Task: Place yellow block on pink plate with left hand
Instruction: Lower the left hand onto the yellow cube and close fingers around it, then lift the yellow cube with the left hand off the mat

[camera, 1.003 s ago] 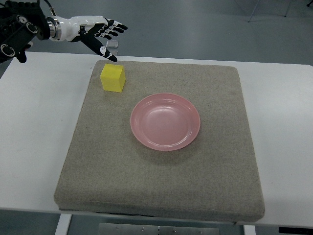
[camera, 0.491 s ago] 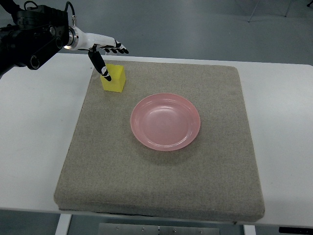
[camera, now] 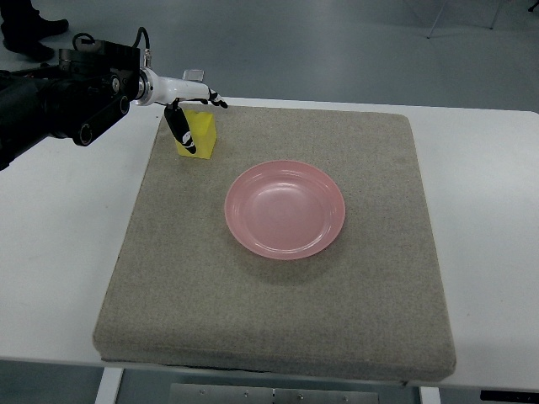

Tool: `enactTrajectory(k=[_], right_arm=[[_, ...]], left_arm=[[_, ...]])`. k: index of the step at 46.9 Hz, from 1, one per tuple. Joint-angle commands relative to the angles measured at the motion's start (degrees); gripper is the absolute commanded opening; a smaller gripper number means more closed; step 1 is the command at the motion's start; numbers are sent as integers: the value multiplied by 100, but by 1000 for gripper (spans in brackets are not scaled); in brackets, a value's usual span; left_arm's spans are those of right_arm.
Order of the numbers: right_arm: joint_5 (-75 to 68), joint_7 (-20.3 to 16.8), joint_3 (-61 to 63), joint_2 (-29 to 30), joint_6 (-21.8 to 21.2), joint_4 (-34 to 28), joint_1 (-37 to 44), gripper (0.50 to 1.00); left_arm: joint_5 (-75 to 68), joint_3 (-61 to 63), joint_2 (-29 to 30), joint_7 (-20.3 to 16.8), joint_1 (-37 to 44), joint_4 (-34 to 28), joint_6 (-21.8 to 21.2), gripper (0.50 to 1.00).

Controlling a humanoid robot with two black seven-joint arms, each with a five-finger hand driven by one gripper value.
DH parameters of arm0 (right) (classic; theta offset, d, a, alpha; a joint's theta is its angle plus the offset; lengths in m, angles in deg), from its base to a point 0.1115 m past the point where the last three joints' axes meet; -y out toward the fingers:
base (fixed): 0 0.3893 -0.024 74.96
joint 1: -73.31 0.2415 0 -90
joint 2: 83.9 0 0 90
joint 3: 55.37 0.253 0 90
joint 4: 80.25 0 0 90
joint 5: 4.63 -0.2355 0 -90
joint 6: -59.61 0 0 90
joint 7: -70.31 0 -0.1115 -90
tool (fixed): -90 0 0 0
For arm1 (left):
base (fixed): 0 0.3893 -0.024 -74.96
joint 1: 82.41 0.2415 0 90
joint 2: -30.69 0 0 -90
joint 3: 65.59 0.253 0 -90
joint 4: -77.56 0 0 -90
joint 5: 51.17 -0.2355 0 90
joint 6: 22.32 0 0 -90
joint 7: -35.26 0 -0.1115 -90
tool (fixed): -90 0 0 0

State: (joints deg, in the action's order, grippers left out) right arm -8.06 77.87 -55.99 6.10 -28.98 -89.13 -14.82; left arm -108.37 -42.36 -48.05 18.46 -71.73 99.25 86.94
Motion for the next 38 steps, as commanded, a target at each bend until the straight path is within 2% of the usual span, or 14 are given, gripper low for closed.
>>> enactTrajectory(k=[1,7,11,14,16,18,23,25,28,30,33,38], right_arm=[[0,0,0,0,0,0,-2,924],[0,0,0,0,0,0,6,924],[0,0,0,0,0,0,-2,924],[0,0,0,0,0,0,-2,924],[0,0,0,0,0,0,-2,924],[0,0,0,0,0,0,-2,924],[0,0,0,0,0,0,-2,924],[0,0,0,0,0,0,-2,924],[0,0,0,0,0,0,6,924],[0,0,0,0,0,0,-2,924],[0,0,0,0,0,0,-2,924],[0,0,0,0,0,0,-2,924]], left_arm=[[-2,155,-9,2,4,-25,-159,945],[-11,349,-97,2,66,-78,-494,939],[-11,367,-176,2,127,-209,-529,898],[-11,367,-238,2,145,-315,-520,885],[-11,367,-247,2,145,-333,-520,853],[-11,367,-247,2,145,-333,-529,846],[-2,367,-247,2,145,-333,-520,765],[-2,367,-247,2,136,-342,-520,712],[16,367,-247,2,136,-342,-529,660],[33,367,-247,2,136,-342,-520,632],[77,349,-247,2,119,-368,-529,617],[130,279,-247,-7,-30,-368,-468,525]])
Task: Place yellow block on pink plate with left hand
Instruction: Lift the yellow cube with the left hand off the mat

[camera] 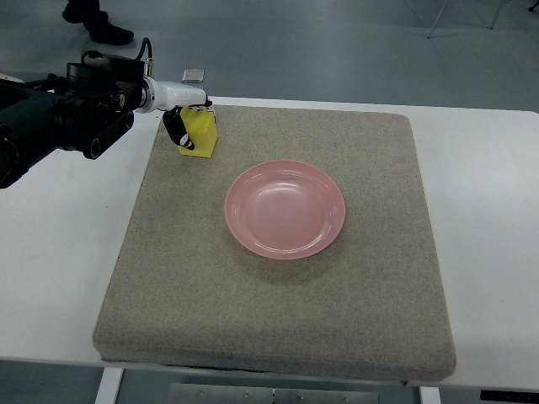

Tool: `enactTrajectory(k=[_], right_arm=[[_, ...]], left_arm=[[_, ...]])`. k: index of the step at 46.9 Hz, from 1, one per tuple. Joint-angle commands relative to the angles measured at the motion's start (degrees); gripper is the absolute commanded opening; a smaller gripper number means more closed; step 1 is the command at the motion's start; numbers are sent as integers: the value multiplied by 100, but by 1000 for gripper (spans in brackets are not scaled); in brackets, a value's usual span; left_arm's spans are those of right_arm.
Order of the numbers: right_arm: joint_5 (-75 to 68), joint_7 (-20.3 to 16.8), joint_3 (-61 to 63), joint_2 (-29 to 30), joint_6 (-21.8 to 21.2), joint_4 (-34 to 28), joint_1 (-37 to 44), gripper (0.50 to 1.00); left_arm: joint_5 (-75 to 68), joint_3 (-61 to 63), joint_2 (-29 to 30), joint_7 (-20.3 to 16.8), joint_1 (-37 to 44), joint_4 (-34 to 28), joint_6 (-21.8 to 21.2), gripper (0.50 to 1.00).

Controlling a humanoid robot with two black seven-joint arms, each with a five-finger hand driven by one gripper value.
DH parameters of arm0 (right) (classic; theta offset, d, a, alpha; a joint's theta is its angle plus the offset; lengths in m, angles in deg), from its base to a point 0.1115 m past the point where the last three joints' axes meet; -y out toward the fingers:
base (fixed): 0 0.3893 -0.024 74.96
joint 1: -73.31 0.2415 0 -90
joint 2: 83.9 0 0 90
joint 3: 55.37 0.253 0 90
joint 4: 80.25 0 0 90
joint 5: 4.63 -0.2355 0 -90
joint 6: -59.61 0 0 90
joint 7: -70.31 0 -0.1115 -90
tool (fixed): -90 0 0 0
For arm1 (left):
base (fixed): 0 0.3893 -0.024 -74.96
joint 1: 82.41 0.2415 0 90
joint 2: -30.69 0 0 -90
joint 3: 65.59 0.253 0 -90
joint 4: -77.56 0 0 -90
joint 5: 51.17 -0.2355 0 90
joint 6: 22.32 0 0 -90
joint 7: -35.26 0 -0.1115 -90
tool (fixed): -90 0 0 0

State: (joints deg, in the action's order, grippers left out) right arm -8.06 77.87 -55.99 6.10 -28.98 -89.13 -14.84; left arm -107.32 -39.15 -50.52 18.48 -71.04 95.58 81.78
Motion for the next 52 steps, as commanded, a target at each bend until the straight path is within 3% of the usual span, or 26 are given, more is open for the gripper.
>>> enactTrajectory(k=[1,11,17,23,29,32,41,48,52], right_arm=[[0,0,0,0,0,0,0,924],[0,0,0,0,0,0,0,924],[0,0,0,0,0,0,0,924],[0,0,0,0,0,0,0,924],[0,0,0,0,0,0,0,924],[0,0,0,0,0,0,0,924],[0,0,0,0,0,0,0,924],[0,0,0,0,0,0,0,924],[0,0,0,0,0,0,0,924]], left_arm=[[33,-42,9,-10,-161,-1,57,501],[253,-104,106,-554,-574,236,707,500],[253,-113,308,-941,-688,631,778,500],[209,-113,492,-1248,-794,1194,533,500],[148,-78,528,-1354,-750,1564,-188,500],[139,-78,528,-1354,-732,1564,-364,500],[139,-78,519,-1337,-812,1389,-312,500],[262,-122,484,-1345,-829,914,259,500],[253,-130,449,-1345,-750,685,356,500]])
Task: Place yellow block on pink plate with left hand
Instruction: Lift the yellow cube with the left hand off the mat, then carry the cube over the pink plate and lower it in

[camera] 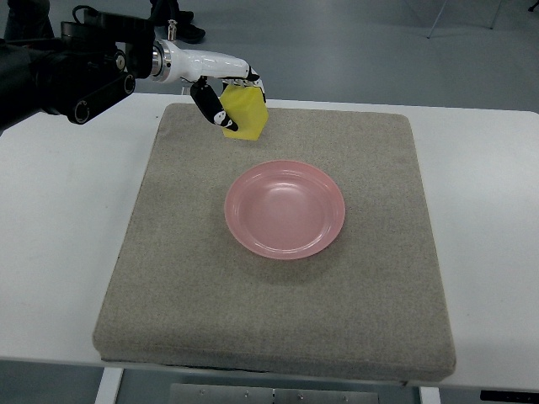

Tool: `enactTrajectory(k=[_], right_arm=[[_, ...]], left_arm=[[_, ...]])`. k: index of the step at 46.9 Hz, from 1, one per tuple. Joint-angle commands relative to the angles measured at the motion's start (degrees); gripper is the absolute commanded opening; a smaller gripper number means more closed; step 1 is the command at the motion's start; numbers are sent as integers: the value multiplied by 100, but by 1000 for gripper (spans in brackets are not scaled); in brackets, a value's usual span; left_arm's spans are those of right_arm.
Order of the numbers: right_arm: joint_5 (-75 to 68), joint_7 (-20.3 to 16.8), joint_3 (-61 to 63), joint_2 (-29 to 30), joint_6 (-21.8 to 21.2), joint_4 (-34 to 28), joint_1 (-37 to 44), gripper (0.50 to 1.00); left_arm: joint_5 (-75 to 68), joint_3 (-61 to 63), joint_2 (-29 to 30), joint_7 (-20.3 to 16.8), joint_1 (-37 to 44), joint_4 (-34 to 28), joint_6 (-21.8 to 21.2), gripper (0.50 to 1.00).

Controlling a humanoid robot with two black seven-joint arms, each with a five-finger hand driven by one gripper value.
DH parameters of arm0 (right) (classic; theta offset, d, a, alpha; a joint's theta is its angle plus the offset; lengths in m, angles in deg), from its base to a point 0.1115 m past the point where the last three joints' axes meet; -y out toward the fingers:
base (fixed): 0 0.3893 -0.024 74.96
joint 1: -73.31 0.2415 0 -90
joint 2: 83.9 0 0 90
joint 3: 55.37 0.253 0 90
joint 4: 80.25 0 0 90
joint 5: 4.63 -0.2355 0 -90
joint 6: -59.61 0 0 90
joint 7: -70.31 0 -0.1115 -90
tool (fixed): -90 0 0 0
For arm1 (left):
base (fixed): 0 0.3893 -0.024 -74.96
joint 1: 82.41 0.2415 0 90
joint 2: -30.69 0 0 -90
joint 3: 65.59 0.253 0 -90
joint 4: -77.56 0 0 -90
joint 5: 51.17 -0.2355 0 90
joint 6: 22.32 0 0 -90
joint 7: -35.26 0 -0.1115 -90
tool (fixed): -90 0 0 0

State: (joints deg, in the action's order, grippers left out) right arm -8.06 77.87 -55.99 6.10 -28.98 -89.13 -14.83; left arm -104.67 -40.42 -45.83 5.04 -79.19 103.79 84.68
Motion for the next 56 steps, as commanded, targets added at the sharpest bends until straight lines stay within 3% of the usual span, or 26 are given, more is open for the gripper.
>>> enactTrajectory(k=[1,17,29,42,56], right_arm=[[0,0,0,0,0,0,7,924],[0,0,0,0,0,0,-1,924],[0,0,0,0,0,0,-1,924],[0,0,0,0,0,0,7,924],[0,0,0,0,0,0,-1,924]], left_arm=[[-11,-3,-30,-10,65,-145,66,500],[-20,-100,-21,-10,-41,-5,137,500],[-274,-293,260,7,-93,1137,-144,500],[-1768,-961,919,7,12,2684,-452,500],[-2349,-970,727,60,284,2931,-1076,500]])
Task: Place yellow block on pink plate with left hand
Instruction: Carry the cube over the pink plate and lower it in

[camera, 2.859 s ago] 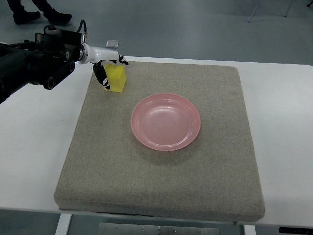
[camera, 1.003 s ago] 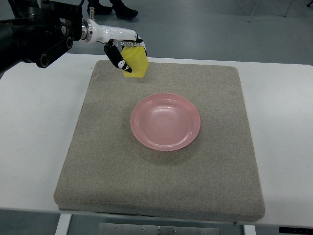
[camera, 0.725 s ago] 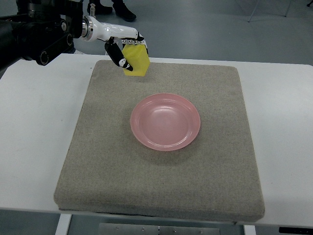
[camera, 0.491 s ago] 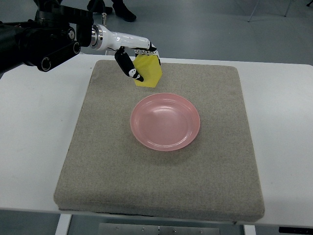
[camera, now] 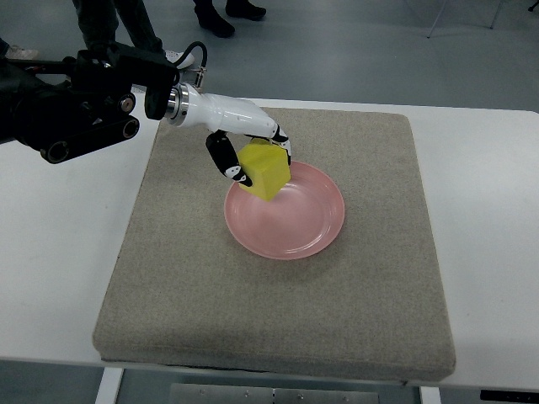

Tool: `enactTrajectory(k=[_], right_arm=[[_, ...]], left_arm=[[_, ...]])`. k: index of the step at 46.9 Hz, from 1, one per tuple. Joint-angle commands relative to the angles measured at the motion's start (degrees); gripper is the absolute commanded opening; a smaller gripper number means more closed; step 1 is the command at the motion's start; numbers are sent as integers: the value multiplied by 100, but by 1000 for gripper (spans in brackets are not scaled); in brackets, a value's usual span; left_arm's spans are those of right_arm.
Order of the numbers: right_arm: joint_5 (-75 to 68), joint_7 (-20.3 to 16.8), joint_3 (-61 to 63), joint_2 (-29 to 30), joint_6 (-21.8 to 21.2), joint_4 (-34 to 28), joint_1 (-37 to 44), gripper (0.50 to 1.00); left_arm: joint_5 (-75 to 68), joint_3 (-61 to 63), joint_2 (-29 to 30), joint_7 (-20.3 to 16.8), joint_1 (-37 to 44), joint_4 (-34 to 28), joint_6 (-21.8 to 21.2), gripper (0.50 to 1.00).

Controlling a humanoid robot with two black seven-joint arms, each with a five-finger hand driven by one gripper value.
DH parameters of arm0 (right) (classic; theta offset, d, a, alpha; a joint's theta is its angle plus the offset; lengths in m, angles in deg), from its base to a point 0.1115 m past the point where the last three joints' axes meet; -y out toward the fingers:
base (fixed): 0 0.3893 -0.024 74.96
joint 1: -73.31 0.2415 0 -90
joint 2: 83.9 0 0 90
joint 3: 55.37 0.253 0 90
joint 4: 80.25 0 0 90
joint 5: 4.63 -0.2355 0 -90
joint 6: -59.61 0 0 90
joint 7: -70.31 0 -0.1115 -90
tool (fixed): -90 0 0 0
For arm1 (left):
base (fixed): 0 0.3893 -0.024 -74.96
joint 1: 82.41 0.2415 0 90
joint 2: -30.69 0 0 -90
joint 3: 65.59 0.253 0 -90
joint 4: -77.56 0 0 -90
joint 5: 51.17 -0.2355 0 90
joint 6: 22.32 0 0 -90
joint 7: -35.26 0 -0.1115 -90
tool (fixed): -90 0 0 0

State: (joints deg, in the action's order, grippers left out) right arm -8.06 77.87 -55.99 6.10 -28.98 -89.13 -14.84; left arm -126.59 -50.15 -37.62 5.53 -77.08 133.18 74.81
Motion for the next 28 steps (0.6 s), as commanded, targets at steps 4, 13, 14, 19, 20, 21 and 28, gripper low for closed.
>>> enactTrajectory(k=[4,13,14,19,20,21,28], right_arm=[[0,0,0,0,0,0,0,924],[0,0,0,0,0,0,9,924],[0,0,0,0,0,0,0,924],[0,0,0,0,0,0,0,924],[0,0,0,0,0,0,0,924],[0,0,0,0,0,0,0,924],[0,0,0,0,0,0,9,924]], left_arm=[[-315,4,-226,11,188,-43,-212,500],[-342,4,-411,20,302,-104,-441,559],[-342,-5,-437,20,328,-122,-458,585],[-342,-5,-604,20,434,-324,-564,840],[-333,-5,-630,20,451,-368,-599,868],[-333,-5,-639,20,460,-385,-625,900],[-324,-5,-666,20,478,-403,-626,992]])
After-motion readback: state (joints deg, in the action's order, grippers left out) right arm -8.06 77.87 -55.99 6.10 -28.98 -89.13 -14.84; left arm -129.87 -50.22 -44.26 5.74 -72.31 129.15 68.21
